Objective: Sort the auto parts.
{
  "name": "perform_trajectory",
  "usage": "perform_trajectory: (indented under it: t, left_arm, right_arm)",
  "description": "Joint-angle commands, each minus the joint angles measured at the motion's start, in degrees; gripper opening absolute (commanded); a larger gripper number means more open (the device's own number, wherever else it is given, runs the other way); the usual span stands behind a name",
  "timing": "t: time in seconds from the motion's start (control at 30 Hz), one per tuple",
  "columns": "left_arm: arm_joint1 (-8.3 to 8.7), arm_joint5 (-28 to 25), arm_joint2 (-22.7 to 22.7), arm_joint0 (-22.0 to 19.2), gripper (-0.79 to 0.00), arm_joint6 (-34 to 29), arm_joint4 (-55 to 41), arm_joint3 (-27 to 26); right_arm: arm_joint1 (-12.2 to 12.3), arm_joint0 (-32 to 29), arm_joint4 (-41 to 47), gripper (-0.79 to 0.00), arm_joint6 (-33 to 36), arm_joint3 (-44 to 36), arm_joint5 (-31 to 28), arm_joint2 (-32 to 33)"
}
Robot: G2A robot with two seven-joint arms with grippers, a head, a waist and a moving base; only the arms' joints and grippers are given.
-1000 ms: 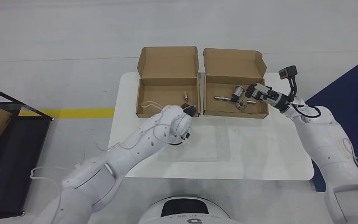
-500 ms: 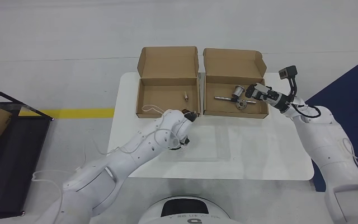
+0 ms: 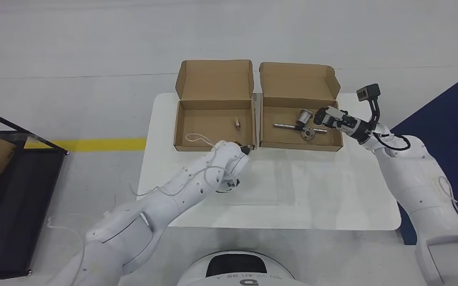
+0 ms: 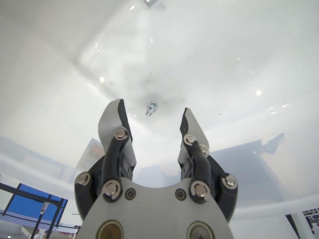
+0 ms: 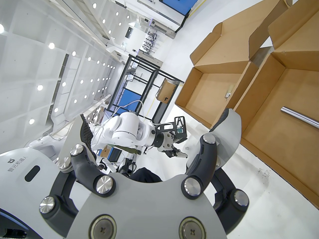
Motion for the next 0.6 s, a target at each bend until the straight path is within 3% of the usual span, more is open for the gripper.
perform_trajectory:
  t: [0.0, 0.27, 0.57]
  left_arm:
    - [-0.38, -0.1, 0.1, -0.2, -0.406, -0.2, 0.0, 0.7]
    - [-1.57, -0.7, 0.5, -1.0, -0.446, -1.5, 0.8, 2.7]
    - [-1.35, -0.5, -1.0, -0.1, -0.409, 3.2, 3.7, -1.2]
  right_arm:
    - [0.0, 0.0, 0.0, 0.000, 0.0, 0.0, 0.0, 0.0]
    - [0.0, 0.0, 0.0, 0.000, 0.0, 0.0, 0.0, 0.0]
    - [0.0, 0.0, 0.0, 0.000, 0.0, 0.0, 0.0, 0.0]
